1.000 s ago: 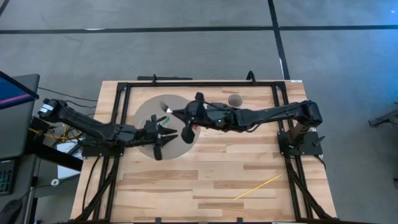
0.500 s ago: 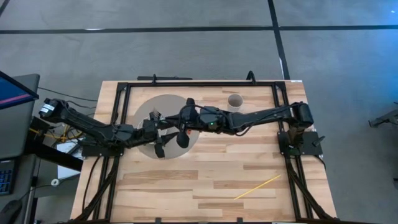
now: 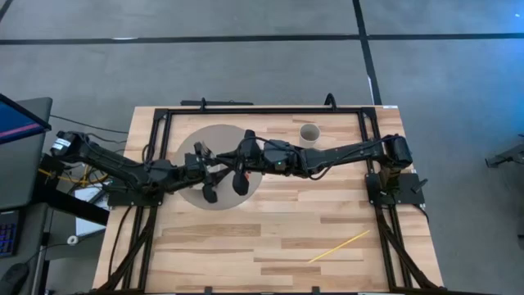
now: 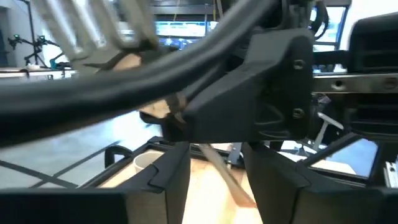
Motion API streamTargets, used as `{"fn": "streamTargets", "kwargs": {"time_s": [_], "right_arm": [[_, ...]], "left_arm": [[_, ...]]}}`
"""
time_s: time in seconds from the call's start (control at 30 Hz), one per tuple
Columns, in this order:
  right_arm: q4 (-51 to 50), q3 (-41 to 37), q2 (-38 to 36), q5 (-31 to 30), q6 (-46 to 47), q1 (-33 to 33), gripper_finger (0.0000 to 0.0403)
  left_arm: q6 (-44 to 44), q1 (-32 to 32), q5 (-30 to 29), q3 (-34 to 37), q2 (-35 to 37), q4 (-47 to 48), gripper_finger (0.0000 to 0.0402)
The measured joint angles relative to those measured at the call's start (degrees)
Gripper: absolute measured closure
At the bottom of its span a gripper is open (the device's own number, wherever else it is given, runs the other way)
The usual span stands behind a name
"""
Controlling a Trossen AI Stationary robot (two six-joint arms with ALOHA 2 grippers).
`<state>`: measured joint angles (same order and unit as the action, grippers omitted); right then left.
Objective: Pick & Place Utensil
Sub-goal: Put the orange fork into the bowl
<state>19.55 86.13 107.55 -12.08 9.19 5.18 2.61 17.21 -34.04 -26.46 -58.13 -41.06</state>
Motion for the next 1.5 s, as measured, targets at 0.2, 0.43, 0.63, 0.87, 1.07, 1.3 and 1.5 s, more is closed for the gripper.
{"fn": "streamTargets", "kwargs": {"time_s": [0.2,0.43,0.63,0.87,1.07,1.3,1.5], "right_arm": [[0.27,-0.02,0.00,-0.02,0.96,-0.07,0.0385],[0.34,-0.02,0.00,0.63,0.77,-0.03,0.0375],[-0.11,-0.04,0.00,0.63,-1.03,-0.03,0.0355],[-5.21,-0.17,-0.69,0.42,-4.13,0.01,0.0331],[-19.21,-0.07,-6.02,-3.06,-11.75,0.06,0.0324],[-36.86,-0.10,-11.68,-4.42,-6.96,0.69,0.0324],[-41.88,-0.09,-12.26,-4.44,-3.71,1.19,0.0323]], "left_arm": [[-1.85,-1.56,1.72,0.00,0.00,-0.19,0.0302],[-2.14,-1.53,2.94,0.00,-0.02,0.05,0.0393],[-1.93,-1.61,3.12,0.00,-0.02,0.21,0.0394],[-11.41,-0.46,3.53,0.00,0.92,5.86,0.0395],[-17.98,2.93,3.62,-0.07,5.86,10.39,0.0395],[-39.54,3.72,3.88,-0.15,15.94,35.06,0.0394],[-64.58,2.63,8.64,-0.04,22.37,60.31,0.0395]]}}
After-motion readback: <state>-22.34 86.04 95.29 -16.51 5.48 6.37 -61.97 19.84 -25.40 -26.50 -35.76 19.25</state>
